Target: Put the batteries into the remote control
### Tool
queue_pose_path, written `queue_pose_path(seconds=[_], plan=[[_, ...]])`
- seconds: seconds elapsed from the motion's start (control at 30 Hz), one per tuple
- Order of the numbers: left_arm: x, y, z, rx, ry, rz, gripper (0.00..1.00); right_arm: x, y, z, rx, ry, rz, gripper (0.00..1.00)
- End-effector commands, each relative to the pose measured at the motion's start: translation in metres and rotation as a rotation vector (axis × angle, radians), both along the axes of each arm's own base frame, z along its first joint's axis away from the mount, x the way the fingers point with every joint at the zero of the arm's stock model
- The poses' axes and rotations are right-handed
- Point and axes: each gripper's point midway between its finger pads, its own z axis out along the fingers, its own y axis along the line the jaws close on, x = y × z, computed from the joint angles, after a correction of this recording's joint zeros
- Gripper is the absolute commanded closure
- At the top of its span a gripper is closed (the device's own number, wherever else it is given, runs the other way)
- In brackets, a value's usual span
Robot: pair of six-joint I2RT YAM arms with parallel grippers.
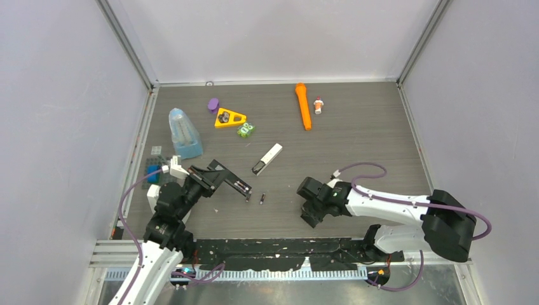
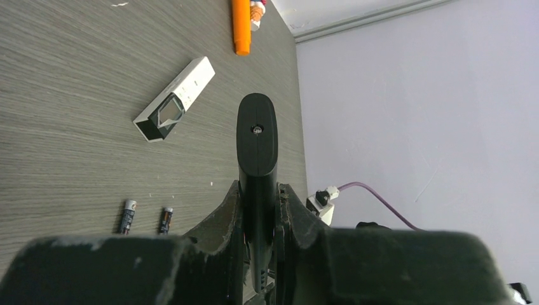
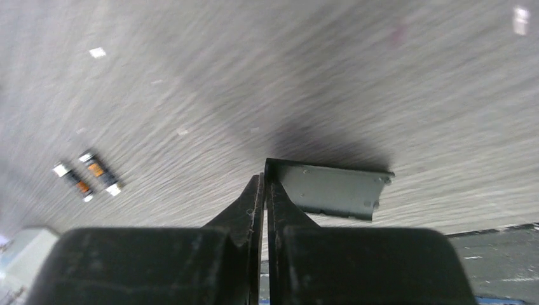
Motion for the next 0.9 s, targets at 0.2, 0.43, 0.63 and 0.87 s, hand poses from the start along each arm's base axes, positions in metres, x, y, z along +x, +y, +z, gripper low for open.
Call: queue_pose_path(seconds=[0.2,0.43,0.63,0.87], plan=[[-0.011,-0.023,0.050,-0.282,0.086,-0.111,1.00,0.055,0.098,0.188,0.511,-0.672,0.371,0.95],[-0.017,-0.033,0.084,-0.485,0.118,-0.185,1.00,0.039,0.120,0.334,0.920,-1.109,0.463,0.95],[-0.020,-0.033,0.109,-0.606,0.130,-0.210,1.00,0.024,0.134,0.392,1.127,-1.267,0.495,0.95],[-0.021,-0.030,0.135,-0.715,0.134,-0.223,1.00,0.004,0.159,0.420,1.315,-1.294,0.534,0.95]])
